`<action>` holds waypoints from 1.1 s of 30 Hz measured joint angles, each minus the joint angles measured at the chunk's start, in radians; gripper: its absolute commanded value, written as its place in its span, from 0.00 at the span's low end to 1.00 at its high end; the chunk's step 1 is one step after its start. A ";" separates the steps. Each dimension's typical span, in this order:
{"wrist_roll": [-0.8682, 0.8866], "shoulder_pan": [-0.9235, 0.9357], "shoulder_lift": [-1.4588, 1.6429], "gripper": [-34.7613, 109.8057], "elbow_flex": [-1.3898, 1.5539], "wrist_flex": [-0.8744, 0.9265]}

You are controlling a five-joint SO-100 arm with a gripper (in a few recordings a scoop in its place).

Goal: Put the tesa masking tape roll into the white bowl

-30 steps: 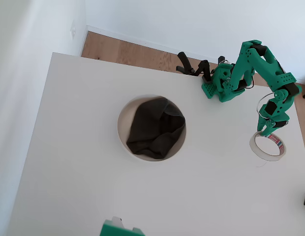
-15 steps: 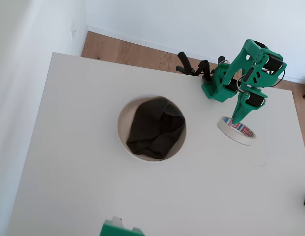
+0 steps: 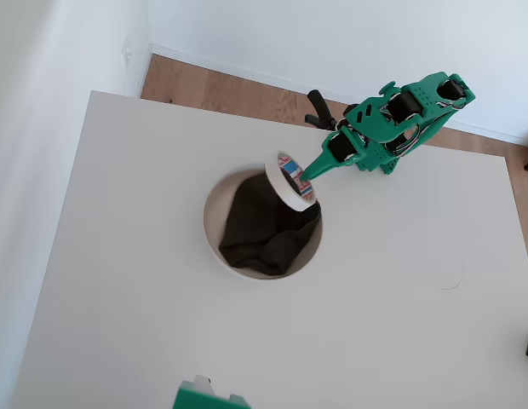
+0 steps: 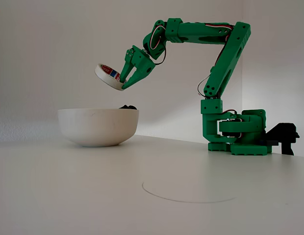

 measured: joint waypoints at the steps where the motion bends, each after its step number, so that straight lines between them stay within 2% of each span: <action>1: -0.003 0.009 -0.049 0.18 -0.021 -0.017; 7: -0.017 0.018 -0.337 0.18 -0.155 -0.097; 13: -0.017 -0.002 -0.546 0.18 -0.337 -0.055; 18: -0.012 -0.038 -0.566 0.20 -0.374 -0.051; 33: 0.002 -0.035 -0.644 0.18 -0.390 -0.029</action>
